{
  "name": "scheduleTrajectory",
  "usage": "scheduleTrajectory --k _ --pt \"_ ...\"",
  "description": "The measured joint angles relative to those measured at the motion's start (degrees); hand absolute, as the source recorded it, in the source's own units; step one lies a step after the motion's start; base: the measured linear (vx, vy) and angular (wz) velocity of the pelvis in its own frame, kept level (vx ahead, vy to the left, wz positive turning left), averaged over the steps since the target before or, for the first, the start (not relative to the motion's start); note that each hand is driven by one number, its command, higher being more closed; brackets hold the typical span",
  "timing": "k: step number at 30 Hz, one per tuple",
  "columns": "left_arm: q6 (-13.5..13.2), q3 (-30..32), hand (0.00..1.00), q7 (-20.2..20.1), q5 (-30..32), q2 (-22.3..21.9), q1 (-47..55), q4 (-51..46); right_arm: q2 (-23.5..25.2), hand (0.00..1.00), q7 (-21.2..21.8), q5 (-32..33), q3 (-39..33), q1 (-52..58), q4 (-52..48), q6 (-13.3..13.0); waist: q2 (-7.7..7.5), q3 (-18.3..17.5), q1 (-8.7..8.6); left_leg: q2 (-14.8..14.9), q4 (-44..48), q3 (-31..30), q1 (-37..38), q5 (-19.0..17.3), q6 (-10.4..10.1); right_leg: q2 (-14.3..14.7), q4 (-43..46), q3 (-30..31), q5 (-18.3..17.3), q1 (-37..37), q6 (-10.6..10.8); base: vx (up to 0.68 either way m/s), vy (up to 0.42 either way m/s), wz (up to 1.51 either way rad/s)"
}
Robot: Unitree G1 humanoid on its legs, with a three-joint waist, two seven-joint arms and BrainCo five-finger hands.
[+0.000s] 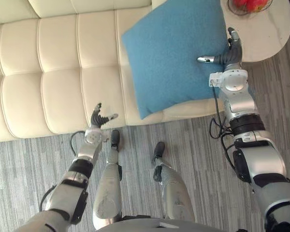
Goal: Pick up cushions and gather them together orderly.
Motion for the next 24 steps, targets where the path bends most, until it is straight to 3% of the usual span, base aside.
scheduleTrajectory --k 4,8,14,15,24 --pt "0.1 -0.9 0.00 0.1 -1.2 0.8 -9.0 5.1 0.1 0.00 -1.1 0.1 1.6 -1.6 -2.2 -0.3 -0.05 0.1 -0.44 0.2 0.0 0.5 -3.0 0.3 0.0 -0.5 3.9 0.7 -1.2 -5.1 -0.3 -0.06 -0.077 -0.06" --pt "0.4 -1.9 0.00 0.9 -2.5 1.2 -15.4 6.7 2.2 0.00 -1.4 0.5 1.6 -1.6 -9.3 -1.4 -0.22 0.2 -2.18 0.7 0.0 2.8 -6.6 0.5 -0.2 -1.0 6.7 1.9 -2.0 -10.6 -0.5 -0.01 -0.072 -0.12" --pt "0.5 -4.1 0.00 1.0 -6.3 -3.0 -22.9 6.4 6.6 0.00 -3.2 4.6 1.3 1.3 -22.9 -2.8 -0.54 0.4 -4.13 1.5 0.0 5.8 -10.0 1.6 0.0 -0.9 7.9 2.4 -2.1 -15.3 -0.7 0.07 -0.064 -0.12" --pt "0.5 -4.0 1.00 1.1 -7.0 -3.3 -23.0 6.4 7.1 1.00 -3.5 4.9 1.1 2.1 -24.3 -3.2 -0.54 0.4 -4.19 1.6 0.0 6.1 -10.1 1.6 -0.1 -0.9 7.9 2.4 -2.1 -15.4 -0.7 0.09 -0.063 -0.05" --pt "1.3 -3.9 1.00 2.6 -14.3 -3.4 -22.5 0.4 11.4 1.00 -6.0 12.4 -0.5 4.0 -31.5 -6.5 -0.54 0.4 -4.22 2.6 0.0 13.0 -10.2 0.8 -0.2 -1.8 9.8 2.4 -3.4 -16.4 -1.0 0.05 -0.043 0.04"
